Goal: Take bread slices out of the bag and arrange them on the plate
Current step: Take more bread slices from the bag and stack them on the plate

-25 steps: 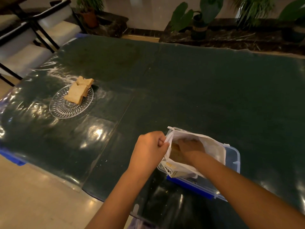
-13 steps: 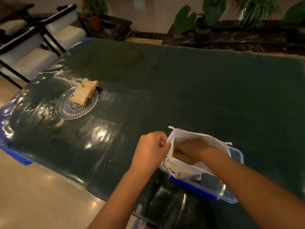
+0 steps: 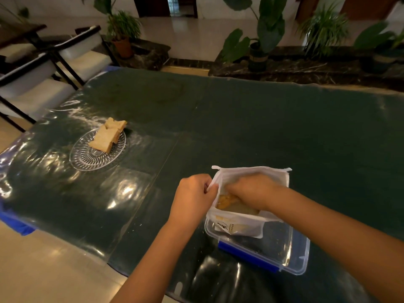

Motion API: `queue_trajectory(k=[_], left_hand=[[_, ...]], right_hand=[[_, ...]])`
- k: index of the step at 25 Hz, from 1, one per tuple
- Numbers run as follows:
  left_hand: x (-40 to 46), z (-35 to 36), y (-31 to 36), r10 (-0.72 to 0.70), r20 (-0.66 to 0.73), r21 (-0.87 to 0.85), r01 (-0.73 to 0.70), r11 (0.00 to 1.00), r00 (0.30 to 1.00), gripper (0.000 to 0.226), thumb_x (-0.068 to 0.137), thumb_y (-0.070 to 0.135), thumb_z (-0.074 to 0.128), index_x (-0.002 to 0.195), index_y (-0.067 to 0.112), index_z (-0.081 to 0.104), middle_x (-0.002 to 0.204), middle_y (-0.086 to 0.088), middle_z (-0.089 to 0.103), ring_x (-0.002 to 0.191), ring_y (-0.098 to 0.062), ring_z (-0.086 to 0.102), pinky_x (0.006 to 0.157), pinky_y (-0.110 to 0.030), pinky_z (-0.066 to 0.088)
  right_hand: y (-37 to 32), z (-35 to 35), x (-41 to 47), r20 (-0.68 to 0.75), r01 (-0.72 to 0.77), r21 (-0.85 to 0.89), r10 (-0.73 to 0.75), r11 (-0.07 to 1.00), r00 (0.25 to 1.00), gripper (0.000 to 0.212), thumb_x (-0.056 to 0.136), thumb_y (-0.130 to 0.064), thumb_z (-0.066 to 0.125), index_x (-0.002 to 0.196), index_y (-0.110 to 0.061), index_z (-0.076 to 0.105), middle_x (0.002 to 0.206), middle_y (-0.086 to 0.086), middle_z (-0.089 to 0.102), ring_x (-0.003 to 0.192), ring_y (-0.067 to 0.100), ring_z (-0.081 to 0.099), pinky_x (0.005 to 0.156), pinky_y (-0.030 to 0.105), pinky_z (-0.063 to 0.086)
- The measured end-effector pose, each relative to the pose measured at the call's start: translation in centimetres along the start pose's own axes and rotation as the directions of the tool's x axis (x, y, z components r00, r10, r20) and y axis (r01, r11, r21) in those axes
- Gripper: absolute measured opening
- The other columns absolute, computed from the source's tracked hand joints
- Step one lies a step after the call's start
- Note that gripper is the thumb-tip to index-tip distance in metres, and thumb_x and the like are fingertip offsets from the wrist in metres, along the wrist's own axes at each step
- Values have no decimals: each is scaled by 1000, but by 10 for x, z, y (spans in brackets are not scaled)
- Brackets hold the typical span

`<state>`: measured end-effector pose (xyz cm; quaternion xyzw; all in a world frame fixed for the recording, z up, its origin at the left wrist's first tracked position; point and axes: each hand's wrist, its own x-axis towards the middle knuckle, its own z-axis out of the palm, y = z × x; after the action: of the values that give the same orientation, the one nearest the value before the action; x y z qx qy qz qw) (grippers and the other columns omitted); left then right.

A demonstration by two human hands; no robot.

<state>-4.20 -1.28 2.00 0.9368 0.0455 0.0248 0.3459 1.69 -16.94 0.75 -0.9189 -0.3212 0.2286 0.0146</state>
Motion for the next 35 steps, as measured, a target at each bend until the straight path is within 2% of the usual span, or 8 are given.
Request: queue_trajectory(k=[6, 10, 16, 19, 22, 26, 30, 35], left_hand=[[9, 3, -3, -24, -12, 0, 24, 1000, 1000, 30, 81, 21, 63, 52, 22, 53, 48, 5, 50, 44, -5, 44, 46, -10, 38], [17, 6, -4, -31, -22, -33, 30, 999, 999, 22, 81, 21, 63, 61, 13, 62, 57, -6, 62, 49, -9, 49, 45, -18, 38], [23, 5, -6, -49, -3, -146, 49, 988, 999, 18, 84, 22, 58, 68, 23, 66, 64, 3, 67, 56, -4, 57, 49, -5, 40], [23, 3, -2, -100, -63, -294, 77, 953, 993, 19, 87, 25, 55, 100, 20, 68, 93, 0, 71, 84, -7, 64, 73, -16, 51], [20, -4, 12, -106, -93, -587, 32, 809, 990, 34, 88, 39, 53, 117, 25, 61, 117, 3, 67, 108, -9, 60, 94, -34, 48], [19, -18, 37, -14, 132, -875, 123, 469, 991, 26, 84, 35, 58, 109, 30, 61, 106, 0, 72, 102, -21, 65, 78, -32, 57], [21, -31, 40, -101, 80, -896, 116, 428, 992, 47, 74, 22, 65, 120, 20, 56, 113, -7, 67, 103, -25, 64, 73, -36, 60], [14, -54, 14, -134, 43, -908, 95, 408, 990, 28, 75, 8, 65, 97, 25, 70, 93, 5, 75, 87, -13, 70, 62, -25, 57]], right_hand=[[3, -51, -28, -29, 65, -161, -70, 985, 997, 20, 89, -28, 48, 108, -24, 50, 95, 5, 61, 84, 22, 59, 67, 34, 48], [29, -80, -43, -61, -14, 88, 19, 996, 998, 15, 86, -21, 47, 95, -32, 50, 90, -2, 60, 74, 14, 56, 59, 29, 48], [54, -96, -64, -131, 66, 442, -9, 894, 991, 14, 87, -21, 56, 95, -33, 54, 101, -6, 63, 80, 11, 65, 56, 26, 59], [56, -106, -73, -198, 145, 591, -32, 794, 980, 15, 86, -20, 59, 92, -33, 55, 94, -4, 69, 76, 11, 69, 54, 27, 59], [56, -118, -81, -287, 240, 692, -46, 681, 957, 15, 85, -19, 61, 93, -32, 57, 88, -4, 72, 75, 9, 70, 53, 25, 56], [51, -126, -83, -409, 371, 800, -25, 472, 912, 17, 84, -18, 62, 98, -26, 57, 88, 3, 74, 75, 17, 72, 52, 26, 56], [42, -118, -74, -415, 376, 859, 43, 348, 909, 18, 85, -18, 61, 101, -24, 56, 84, -1, 74, 76, 16, 72, 53, 28, 57], [15, -106, -50, -364, 317, 897, 109, 308, 925, 18, 85, -21, 60, 102, -27, 56, 91, -1, 70, 73, 9, 71, 52, 25, 56]])
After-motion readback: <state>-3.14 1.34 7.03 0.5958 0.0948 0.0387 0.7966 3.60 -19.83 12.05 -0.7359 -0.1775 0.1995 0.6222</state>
